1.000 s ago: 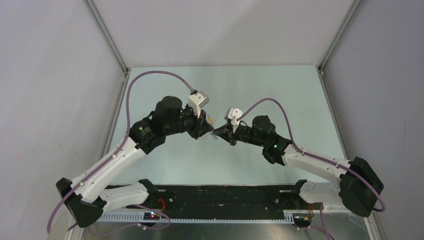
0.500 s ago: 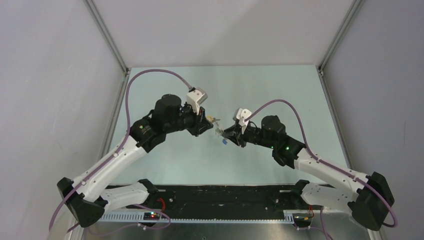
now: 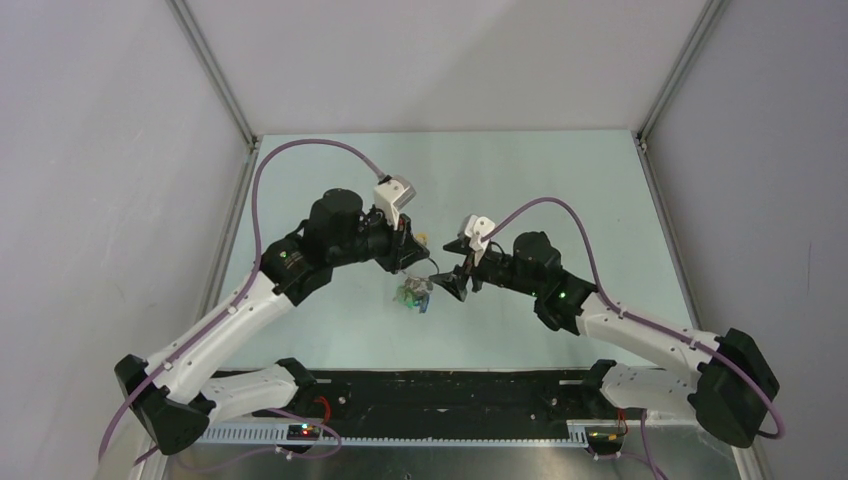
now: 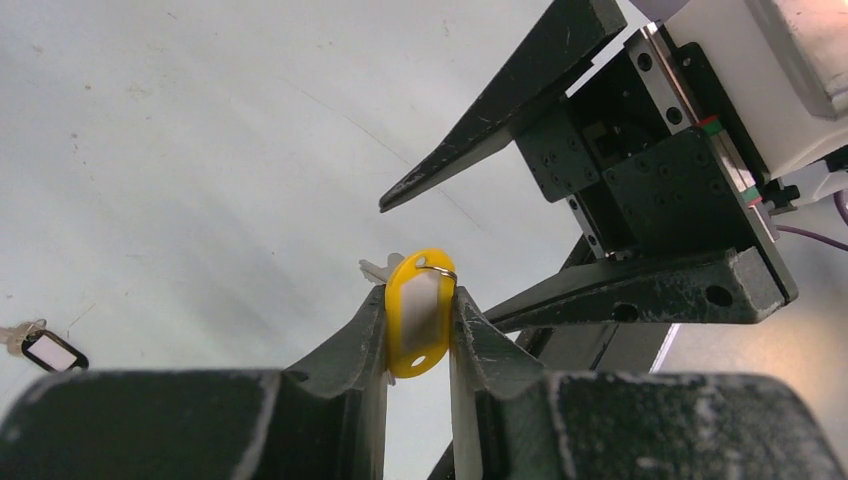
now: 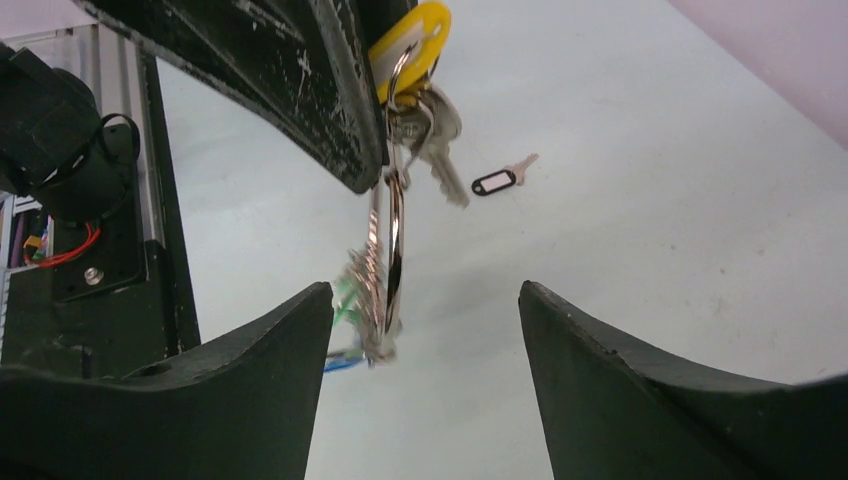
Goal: Remove the keys from the keyring
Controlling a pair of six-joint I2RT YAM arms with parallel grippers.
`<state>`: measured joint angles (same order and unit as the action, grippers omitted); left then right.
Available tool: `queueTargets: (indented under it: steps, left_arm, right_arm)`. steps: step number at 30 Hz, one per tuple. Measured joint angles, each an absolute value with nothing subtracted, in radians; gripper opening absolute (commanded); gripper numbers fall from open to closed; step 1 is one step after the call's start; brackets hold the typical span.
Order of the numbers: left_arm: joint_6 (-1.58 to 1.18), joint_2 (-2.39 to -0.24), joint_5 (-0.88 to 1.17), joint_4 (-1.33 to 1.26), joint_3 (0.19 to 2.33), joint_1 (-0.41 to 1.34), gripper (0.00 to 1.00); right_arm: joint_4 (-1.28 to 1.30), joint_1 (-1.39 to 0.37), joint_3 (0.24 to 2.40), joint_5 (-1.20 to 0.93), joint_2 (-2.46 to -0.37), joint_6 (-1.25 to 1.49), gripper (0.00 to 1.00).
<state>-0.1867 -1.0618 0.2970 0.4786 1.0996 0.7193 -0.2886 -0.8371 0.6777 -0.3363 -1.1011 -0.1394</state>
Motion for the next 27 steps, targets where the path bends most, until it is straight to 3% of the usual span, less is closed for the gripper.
queueTargets:
  steps: [4, 6, 7, 9, 11, 15, 19, 21, 27]
  left_arm:
    - [-0.195, -1.059, 0.302, 0.477, 1.1, 0.719, 0.0]
    - [-0.197, -1.056, 0.302, 0.476, 1.1, 0.719, 0.0]
    - [-0.2, -1.055, 0.303, 0.476, 1.1, 0.719, 0.0]
    - [-0.202, -1.052, 0.302, 0.474, 1.1, 0.719, 0.0]
    - [-0.202, -1.05, 0.301, 0.472, 1.1, 0.719, 0.0]
    - [-0.202, -1.043, 0.289, 0.472, 1.097, 0.718, 0.03]
    - [-0.202, -1.023, 0.249, 0.455, 1.069, 0.714, 0.44]
    - [-0.197, -1.013, 0.24, 0.435, 1.047, 0.713, 0.59]
    - [-0.17, -0.947, 0.24, 0.323, 0.906, 0.708, 0.82]
  right_arm:
    - [-0.382, -0.842, 0.676, -0.329, -1.143, -0.131, 0.68]
    - [-0.431, -0.844, 0.675, -0.329, -1.172, -0.13, 0.49]
    - [-0.451, -0.844, 0.675, -0.327, -1.186, -0.13, 0.31]
    - [-0.482, -0.846, 0.675, -0.317, -1.209, -0.122, 0.09]
    - [-0.492, -0.846, 0.673, -0.303, -1.217, -0.13, 0.0]
    - [-0.473, -0.847, 0.673, -0.279, -1.204, -0.14, 0.0]
    - [-0.377, -0.849, 0.672, -0.261, -1.137, -0.179, 0.0]
    - [-0.319, -0.849, 0.672, -0.258, -1.094, -0.213, 0.0]
    - [-0.081, -0.849, 0.731, -0.243, -1.017, -0.329, 0.0]
